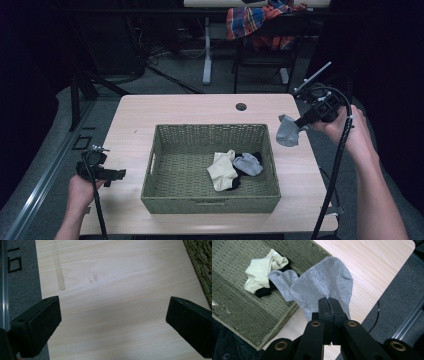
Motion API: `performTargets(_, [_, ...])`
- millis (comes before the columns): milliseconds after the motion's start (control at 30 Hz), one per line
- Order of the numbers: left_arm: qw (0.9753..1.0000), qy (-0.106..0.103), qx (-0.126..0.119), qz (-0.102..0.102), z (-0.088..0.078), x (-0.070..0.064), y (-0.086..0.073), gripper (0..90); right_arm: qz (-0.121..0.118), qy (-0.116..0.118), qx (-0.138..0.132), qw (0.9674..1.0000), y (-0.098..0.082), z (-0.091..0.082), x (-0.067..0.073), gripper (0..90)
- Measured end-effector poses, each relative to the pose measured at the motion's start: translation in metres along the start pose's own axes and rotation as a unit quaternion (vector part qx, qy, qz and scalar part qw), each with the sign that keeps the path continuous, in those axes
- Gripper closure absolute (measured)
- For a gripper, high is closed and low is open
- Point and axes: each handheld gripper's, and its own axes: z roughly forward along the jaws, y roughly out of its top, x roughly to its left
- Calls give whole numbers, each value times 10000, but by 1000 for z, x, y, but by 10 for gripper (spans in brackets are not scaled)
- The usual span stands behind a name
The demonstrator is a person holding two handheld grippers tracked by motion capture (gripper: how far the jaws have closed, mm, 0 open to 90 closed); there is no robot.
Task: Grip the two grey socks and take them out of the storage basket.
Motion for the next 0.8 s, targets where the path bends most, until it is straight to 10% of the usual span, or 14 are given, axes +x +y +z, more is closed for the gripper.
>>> performTargets(800, [10000,-53,26,-5,3,-2,1,3,558,-22,193,9983,-28,52,-28,900])
